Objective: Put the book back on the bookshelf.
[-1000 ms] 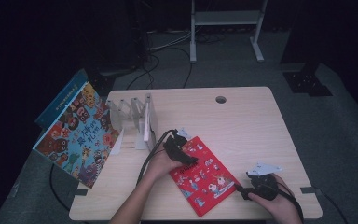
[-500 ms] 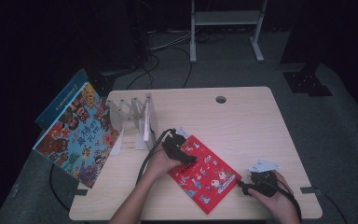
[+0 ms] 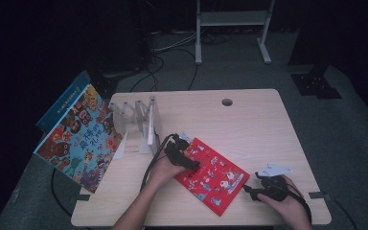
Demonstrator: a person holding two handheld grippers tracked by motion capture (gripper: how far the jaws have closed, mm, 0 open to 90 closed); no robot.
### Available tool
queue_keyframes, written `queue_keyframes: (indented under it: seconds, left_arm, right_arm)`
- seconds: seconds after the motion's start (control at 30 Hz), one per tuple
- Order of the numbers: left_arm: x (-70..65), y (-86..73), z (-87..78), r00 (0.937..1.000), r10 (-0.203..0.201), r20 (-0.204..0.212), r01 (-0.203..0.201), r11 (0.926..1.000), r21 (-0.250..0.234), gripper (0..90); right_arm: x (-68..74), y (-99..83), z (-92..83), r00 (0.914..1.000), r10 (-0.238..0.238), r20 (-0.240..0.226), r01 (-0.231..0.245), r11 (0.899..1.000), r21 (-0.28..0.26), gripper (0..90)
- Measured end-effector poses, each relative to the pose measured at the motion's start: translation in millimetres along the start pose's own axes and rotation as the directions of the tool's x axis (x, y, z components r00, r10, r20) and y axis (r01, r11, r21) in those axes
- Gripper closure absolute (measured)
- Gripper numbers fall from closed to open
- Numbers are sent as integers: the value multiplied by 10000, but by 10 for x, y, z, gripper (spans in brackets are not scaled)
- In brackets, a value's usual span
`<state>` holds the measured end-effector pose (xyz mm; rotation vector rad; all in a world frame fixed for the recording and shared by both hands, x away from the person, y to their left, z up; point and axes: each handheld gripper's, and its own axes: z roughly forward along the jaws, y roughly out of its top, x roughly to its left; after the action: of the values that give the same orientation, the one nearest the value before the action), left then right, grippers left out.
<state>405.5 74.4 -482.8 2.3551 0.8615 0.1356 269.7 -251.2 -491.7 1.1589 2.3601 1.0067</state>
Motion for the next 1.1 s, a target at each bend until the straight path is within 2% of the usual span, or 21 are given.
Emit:
queue_keyframes:
  seconds: [0.1, 0.2, 0.33, 0.53, 0.8, 0.9, 1.1]
  left_arm:
    - [-33, -39, -21, 9997, -206, -100, 206, 9998, -7, 16]
    - [-51, -69, -34, 9996, -245, -167, 244, 9997, -78, 13]
    - [-57, -82, -32, 9996, -226, -175, 224, 9997, -130, 10]
    - [-48, -95, -33, 9999, -69, -106, 67, 9998, -177, 1]
    - [-38, -108, -31, 9999, 111, 2, -111, 9997, -236, 0]
    - [-35, -114, -33, 9999, 142, 26, -141, 9996, -257, 0]
    - [-32, -124, -34, 9998, 196, 37, -195, 9993, -326, 0]
  right_arm:
    - [80, -45, -36, 9994, -127, -328, 126, 9999, -11, 268]
    - [183, -77, -66, 9967, -403, -703, 402, 9992, -30, 263]
    - [291, -82, -44, 9928, -739, -944, 746, 9972, 45, 250]
    - [352, -88, 33, 9893, -997, -1063, 993, 9950, -88, 218]
    - [396, -84, 100, 9872, -1202, -1045, 1177, 9926, -303, 124]
    - [408, -80, 106, 9876, -1172, -1043, 1148, 9930, -287, 115]
    - [451, -63, 132, 9875, -1163, -1069, 1161, 9932, -77, 40]
